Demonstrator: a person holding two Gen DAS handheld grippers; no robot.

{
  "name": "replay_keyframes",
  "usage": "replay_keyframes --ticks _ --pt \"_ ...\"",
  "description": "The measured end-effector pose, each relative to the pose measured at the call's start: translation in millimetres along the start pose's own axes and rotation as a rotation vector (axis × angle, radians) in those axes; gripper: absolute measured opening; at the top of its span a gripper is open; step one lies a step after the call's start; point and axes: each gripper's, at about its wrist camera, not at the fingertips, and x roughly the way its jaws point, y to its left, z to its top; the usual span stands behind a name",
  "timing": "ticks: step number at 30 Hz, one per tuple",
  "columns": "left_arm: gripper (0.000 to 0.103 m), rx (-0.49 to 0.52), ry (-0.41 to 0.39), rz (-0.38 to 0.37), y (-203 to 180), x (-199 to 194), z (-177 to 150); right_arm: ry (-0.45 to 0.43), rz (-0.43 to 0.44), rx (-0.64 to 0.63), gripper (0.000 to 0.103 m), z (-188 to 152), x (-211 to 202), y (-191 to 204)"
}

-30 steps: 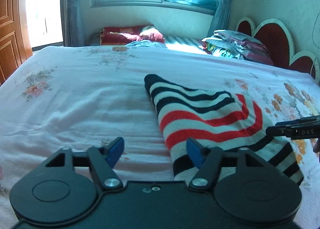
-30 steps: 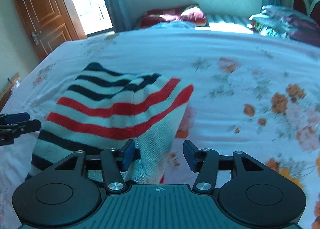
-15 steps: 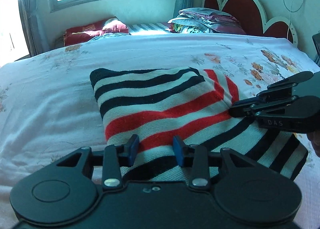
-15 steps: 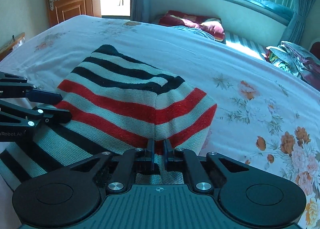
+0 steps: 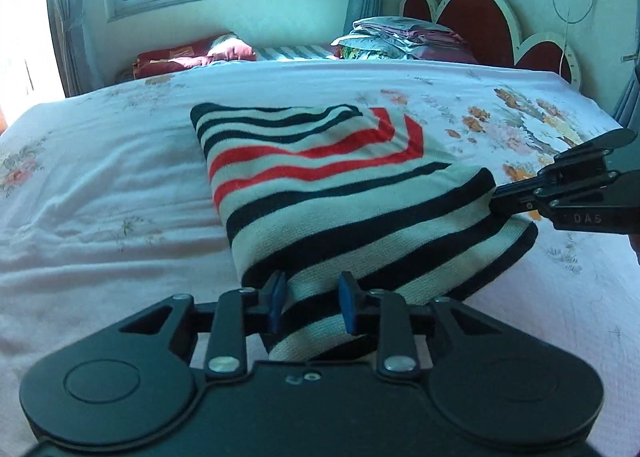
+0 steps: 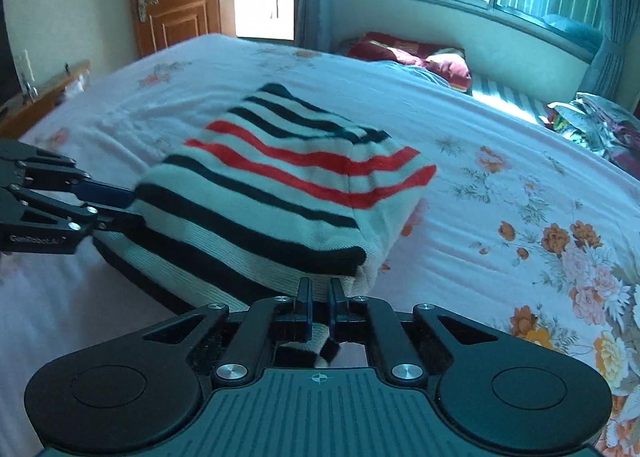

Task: Fold small clothes

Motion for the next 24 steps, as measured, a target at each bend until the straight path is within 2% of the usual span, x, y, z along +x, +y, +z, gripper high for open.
replay_keyframes --ticks 2,4,7,11,15,18,24 --pt "0.028 -0.017 -0.004 0.002 1.5 3.5 -1.7 0.017 -0.059 0.008 0.007 -6.0 11.8 -3.6" --pt "0.028 -0.034 -0.003 0.006 2.3 6.6 -3.2 0.031 -0.039 0.069 0.007 -13.2 20.4 -10.8" --pt "0.028 -0.045 -0.016 0.036 -1.5 3.0 -4.0 0.006 -0.052 0.073 0.007 -14.9 15.8 -9.4" --pt "0.025 -0.105 -0.054 0.078 -8.2 -18.6 -8.4 -0.065 -0.035 0.206 0.007 -21.1 -22.9 -21.5" --pt "0.025 -0.143 -0.061 0.104 -23.2 -39.0 -18.9 -0.072 -0.045 0.221 0.007 -34.7 -52.6 -25.9" --pt "0.025 -0.156 -0.065 0.141 -44.3 -54.2 -25.8 -0.079 -0.049 0.228 0.007 -46.2 -70.7 -23.1" --pt "0.025 -0.172 -0.101 0.170 -88.4 -83.3 -39.8 -0.118 -0.044 0.239 0.007 -69.8 -109.6 -7.0"
